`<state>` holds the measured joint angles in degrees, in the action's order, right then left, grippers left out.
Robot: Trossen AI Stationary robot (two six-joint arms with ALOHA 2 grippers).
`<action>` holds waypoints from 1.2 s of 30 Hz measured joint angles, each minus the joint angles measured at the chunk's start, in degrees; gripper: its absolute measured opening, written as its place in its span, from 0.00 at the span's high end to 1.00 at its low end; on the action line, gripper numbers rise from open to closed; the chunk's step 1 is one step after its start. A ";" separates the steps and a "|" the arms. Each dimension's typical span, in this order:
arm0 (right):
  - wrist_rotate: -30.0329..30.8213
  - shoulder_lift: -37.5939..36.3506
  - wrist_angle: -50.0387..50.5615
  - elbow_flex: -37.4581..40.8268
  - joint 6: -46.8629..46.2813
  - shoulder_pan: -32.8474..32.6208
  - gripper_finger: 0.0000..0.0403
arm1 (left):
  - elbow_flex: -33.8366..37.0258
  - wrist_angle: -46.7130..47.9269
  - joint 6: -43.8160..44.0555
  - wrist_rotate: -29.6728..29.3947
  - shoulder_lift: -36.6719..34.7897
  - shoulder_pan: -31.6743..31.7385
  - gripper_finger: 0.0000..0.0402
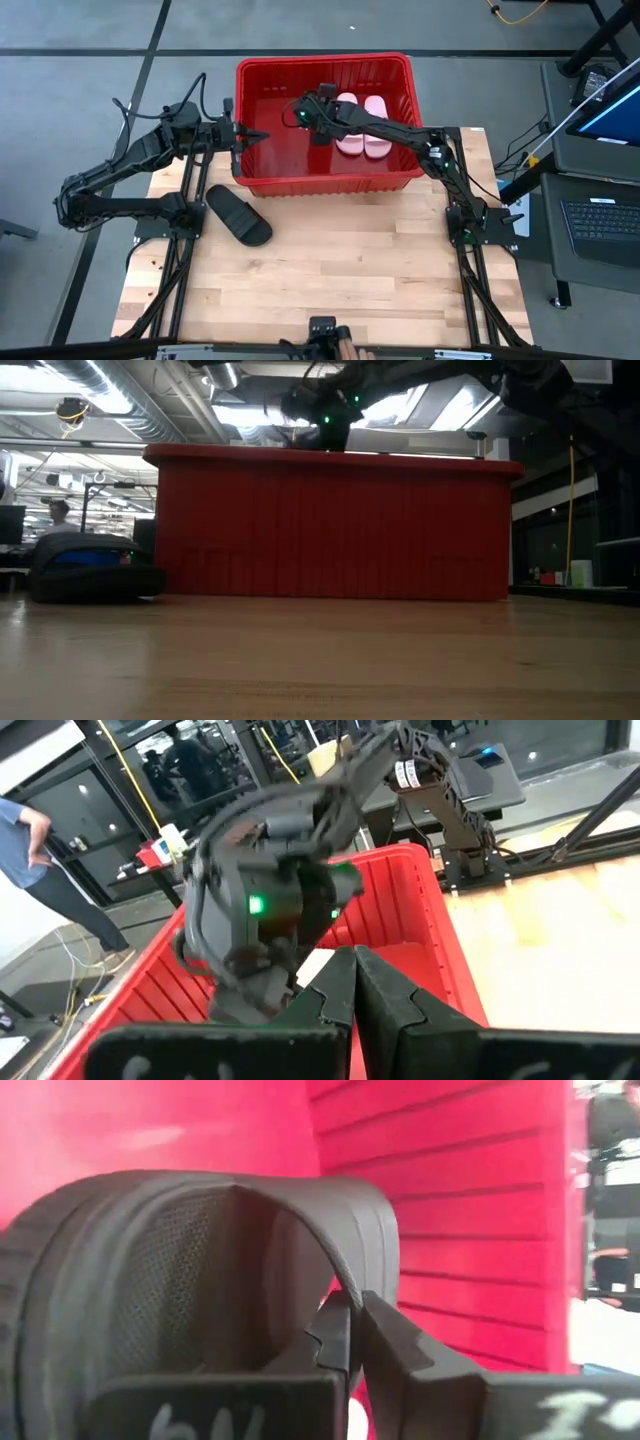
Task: Pick and place slides into bin
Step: Put the right black slipper into the red bin
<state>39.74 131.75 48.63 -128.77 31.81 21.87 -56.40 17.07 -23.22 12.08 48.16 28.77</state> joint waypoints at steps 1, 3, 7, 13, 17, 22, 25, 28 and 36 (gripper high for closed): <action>-0.25 0.06 -0.02 0.82 0.02 0.13 0.96 | 0.00 0.23 0.00 0.00 0.00 0.00 1.00; -0.15 0.06 -1.88 3.04 0.16 0.17 0.96 | 0.00 0.91 0.00 0.00 0.00 0.00 1.00; -0.19 0.01 -5.21 6.53 0.48 -0.06 0.96 | 0.00 1.70 0.00 -0.02 0.00 0.00 1.00; -0.17 -0.06 -8.36 10.19 4.30 -0.32 0.96 | 0.00 2.11 0.00 -0.01 0.00 0.00 1.00; -0.38 -0.06 -8.67 12.01 6.01 -0.31 0.96 | 0.00 2.52 0.00 -0.02 0.00 0.00 1.00; -2.50 -0.03 -10.13 12.11 4.20 -0.22 0.96 | 0.00 2.57 0.00 0.00 0.00 0.00 1.00; -2.64 -0.03 -11.14 12.11 4.46 -0.22 0.96 | -0.02 2.55 0.00 0.00 0.00 0.00 1.00; -5.60 -0.03 -10.33 12.11 4.50 -0.17 0.96 | -0.02 2.54 0.00 0.00 0.00 0.00 1.00; -7.31 -0.03 -12.16 12.11 4.59 0.74 0.96 | -0.02 2.54 0.01 0.00 0.00 0.00 1.00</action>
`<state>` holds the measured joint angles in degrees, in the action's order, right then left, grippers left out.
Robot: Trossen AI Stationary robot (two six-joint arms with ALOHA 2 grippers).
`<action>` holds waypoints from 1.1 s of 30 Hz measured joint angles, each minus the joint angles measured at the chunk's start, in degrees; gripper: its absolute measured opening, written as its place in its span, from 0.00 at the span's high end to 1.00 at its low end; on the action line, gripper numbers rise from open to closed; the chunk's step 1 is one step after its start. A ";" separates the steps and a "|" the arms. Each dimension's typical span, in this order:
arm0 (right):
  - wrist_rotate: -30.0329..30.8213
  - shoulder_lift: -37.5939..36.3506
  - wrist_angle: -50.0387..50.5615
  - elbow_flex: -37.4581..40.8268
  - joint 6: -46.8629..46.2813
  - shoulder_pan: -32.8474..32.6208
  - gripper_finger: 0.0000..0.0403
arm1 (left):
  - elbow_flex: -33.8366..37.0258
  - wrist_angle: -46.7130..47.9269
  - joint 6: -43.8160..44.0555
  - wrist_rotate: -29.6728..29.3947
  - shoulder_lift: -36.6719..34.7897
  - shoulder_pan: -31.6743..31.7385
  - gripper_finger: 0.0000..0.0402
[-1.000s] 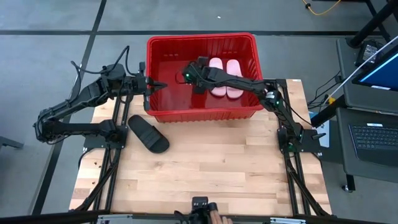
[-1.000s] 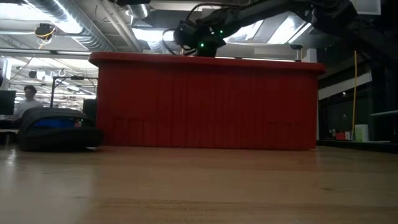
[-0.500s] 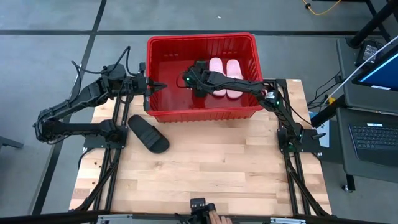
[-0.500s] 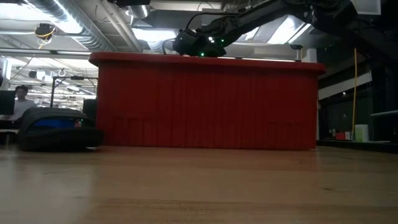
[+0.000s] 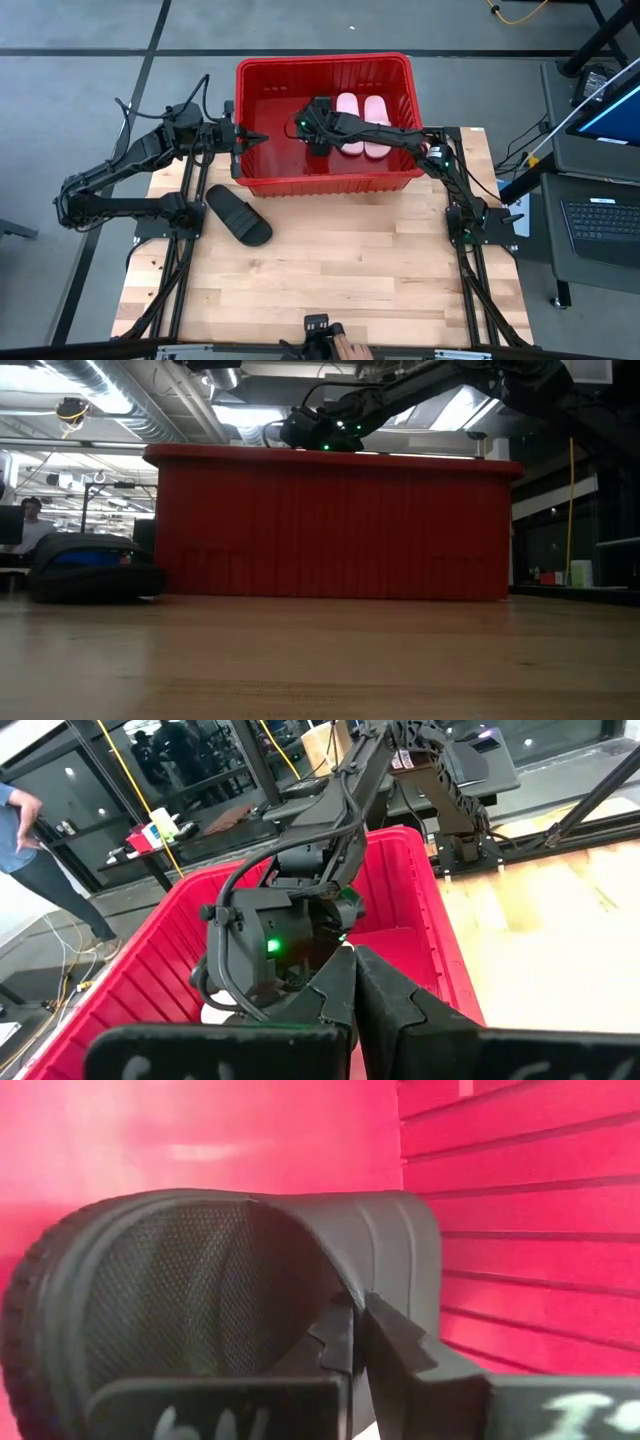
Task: Pick and place slides into bin
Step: Put the right black slipper into the red bin
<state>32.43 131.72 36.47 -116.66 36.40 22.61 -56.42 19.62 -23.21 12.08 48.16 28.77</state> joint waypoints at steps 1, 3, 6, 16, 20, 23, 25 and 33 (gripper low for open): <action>-0.03 0.00 -0.11 0.00 0.02 0.00 0.96 | 0.00 0.00 0.01 0.00 0.00 0.00 1.00; -0.11 0.00 -0.14 -0.02 0.04 0.00 0.96 | 0.00 0.00 0.01 0.00 0.00 0.00 1.00; -1.78 0.00 -0.14 -0.02 0.07 0.00 0.96 | 0.00 0.00 -0.01 0.00 0.00 0.00 1.00; -2.56 0.00 -2.10 -0.02 1.27 0.02 0.96 | 0.00 -0.02 -0.01 0.00 0.00 0.00 1.00; -3.28 0.00 -2.29 -0.02 2.27 0.00 0.96 | 0.00 -0.02 -0.01 0.02 0.00 0.00 1.00; -3.52 0.00 -2.39 -0.03 2.23 0.00 0.96 | 0.00 -0.02 0.00 0.02 0.00 0.00 1.00; -3.68 0.00 -1.65 -0.04 1.89 0.00 0.96 | 0.00 -0.02 0.01 0.02 0.00 0.00 1.00; -4.23 0.00 -0.74 -0.04 -0.23 0.22 0.96 | 0.00 0.28 0.01 0.02 0.00 0.00 1.00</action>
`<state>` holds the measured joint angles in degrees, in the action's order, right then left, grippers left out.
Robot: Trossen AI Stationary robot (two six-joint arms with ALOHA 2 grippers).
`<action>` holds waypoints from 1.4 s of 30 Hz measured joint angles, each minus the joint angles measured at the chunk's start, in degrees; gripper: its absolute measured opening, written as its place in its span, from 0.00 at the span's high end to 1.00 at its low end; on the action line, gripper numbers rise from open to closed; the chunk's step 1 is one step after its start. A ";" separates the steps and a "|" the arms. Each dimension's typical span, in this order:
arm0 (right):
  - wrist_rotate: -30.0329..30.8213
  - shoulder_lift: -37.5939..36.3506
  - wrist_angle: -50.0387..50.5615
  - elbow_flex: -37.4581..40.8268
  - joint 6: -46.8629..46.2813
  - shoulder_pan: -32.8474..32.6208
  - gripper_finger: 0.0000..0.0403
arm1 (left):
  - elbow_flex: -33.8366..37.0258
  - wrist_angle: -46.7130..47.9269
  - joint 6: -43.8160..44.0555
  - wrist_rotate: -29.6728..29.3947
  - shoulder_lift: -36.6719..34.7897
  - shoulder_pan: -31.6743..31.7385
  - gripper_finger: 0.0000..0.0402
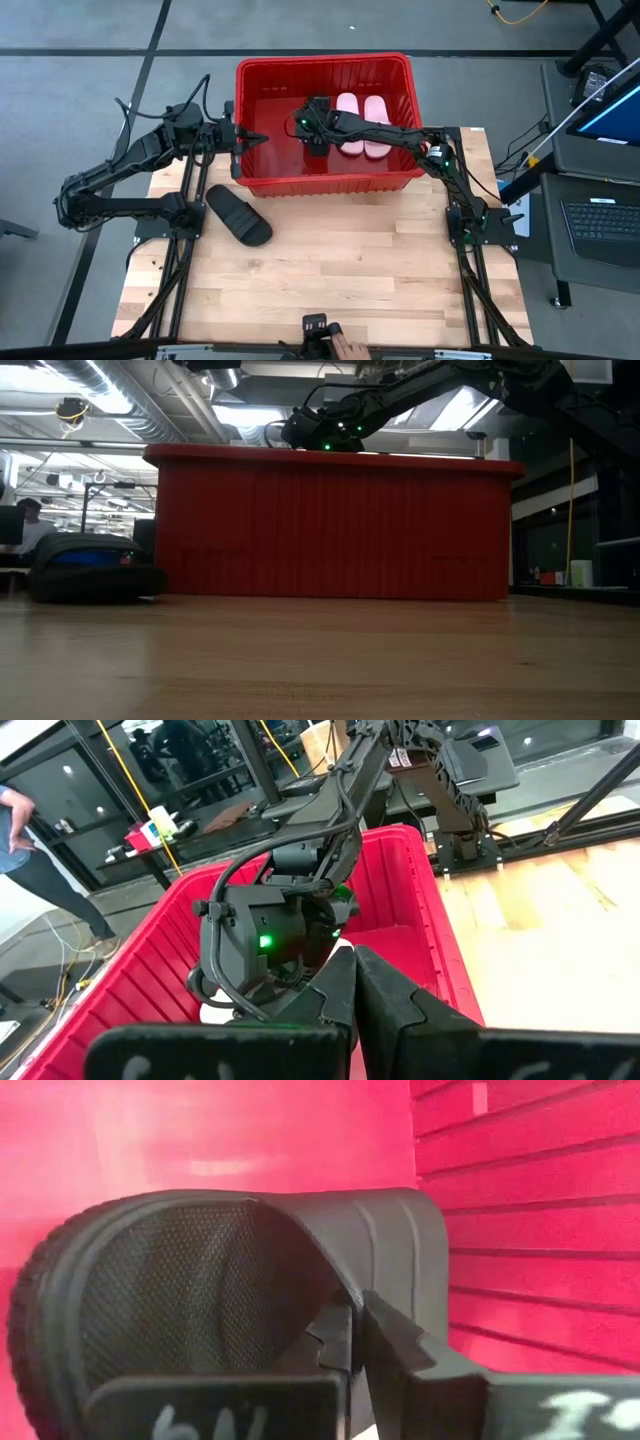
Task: Pick and place slides into bin
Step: Put the right black slipper into the red bin
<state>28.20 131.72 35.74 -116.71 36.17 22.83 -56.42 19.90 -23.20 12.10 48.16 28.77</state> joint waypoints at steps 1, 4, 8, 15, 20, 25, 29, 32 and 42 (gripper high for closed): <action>-0.02 0.00 0.27 0.00 -0.21 0.00 0.96 | 0.00 0.01 0.00 0.00 0.00 0.00 1.00; -0.07 0.00 1.30 0.00 -1.46 0.24 0.96 | 0.00 0.02 0.15 0.00 0.00 -0.09 1.00; -2.76 0.00 3.21 -0.02 -2.86 0.84 0.96 | 0.00 0.02 0.15 0.02 0.00 -0.28 1.00; -5.88 0.00 3.40 -0.02 -4.35 1.38 0.96 | 0.00 0.04 0.15 0.04 0.00 -0.28 1.00; -8.53 0.00 3.70 -0.03 -4.35 1.55 0.96 | 0.00 0.07 1.70 0.04 0.00 -0.28 1.00; -7.72 0.00 3.80 -0.03 -4.41 1.42 0.86 | 0.00 0.09 2.78 0.04 0.00 -0.28 1.00; -7.49 0.00 4.15 -0.02 -4.42 1.38 0.80 | 0.00 0.09 2.78 0.04 0.00 -0.28 1.00; -7.41 0.00 5.02 -0.03 -4.36 1.38 0.79 | 0.00 0.09 2.69 0.04 0.00 -0.28 1.00; -9.36 0.00 7.87 -0.02 -4.78 1.44 0.78 | 0.00 0.10 2.54 0.04 0.00 -0.28 1.00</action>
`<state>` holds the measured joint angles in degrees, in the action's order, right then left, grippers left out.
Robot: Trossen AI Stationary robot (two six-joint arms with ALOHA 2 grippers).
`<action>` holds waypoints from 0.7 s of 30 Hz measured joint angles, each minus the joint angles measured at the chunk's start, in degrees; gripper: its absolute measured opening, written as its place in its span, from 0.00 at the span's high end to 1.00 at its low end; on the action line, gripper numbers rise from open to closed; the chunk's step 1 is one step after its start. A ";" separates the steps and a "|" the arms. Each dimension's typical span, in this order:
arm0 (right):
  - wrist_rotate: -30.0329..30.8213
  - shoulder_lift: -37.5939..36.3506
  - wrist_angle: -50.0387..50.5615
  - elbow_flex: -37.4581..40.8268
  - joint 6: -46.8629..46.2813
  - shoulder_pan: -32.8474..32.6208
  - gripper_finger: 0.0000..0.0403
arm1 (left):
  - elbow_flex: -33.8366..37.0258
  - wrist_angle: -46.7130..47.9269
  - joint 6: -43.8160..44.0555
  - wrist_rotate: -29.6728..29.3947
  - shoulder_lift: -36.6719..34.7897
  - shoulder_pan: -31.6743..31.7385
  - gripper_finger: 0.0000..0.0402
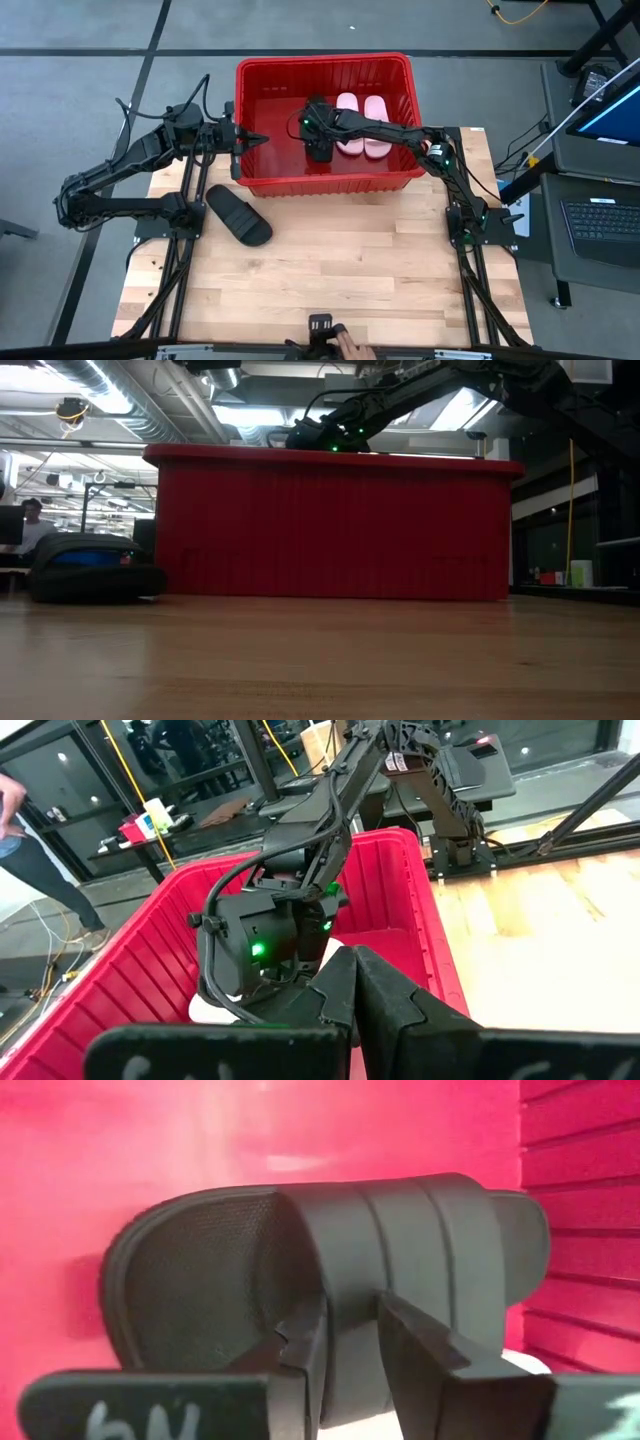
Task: Pick and place slides into bin
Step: Put the right black slipper into the red bin, then put the black slipper into the red bin
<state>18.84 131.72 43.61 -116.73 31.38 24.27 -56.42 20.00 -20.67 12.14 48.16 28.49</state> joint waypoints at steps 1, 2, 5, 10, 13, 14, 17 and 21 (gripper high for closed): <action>-0.53 0.00 0.02 -0.01 -0.59 0.00 0.78 | 0.00 -0.01 0.00 0.00 0.00 0.00 1.00; -0.97 0.00 0.03 0.00 -1.17 0.07 0.78 | 0.00 0.01 0.00 0.01 0.00 0.00 1.00; -1.36 0.00 0.03 0.00 -2.57 0.20 0.76 | 0.00 0.00 0.01 0.45 0.00 0.00 1.00; -1.17 0.00 -0.06 0.00 -2.69 0.39 0.66 | 0.00 0.01 0.00 4.73 0.00 -0.04 1.00; -1.08 0.00 -0.23 0.00 -2.85 0.37 0.59 | 0.00 0.01 0.00 5.42 0.00 -0.04 1.00; -1.07 0.00 -0.26 0.00 -2.86 0.37 0.57 | 0.00 0.01 0.00 5.43 0.00 -0.04 1.00; -0.94 0.00 -0.88 -0.04 -3.86 0.37 0.52 | 0.01 0.00 0.00 5.46 0.00 -0.04 1.00; -0.93 0.00 -0.14 -1.00 -5.71 0.37 0.48 | 0.00 0.01 0.00 5.46 0.00 -0.04 1.00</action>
<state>17.91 131.72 43.47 -117.73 25.68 24.64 -56.42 20.01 -20.67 17.61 48.16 28.45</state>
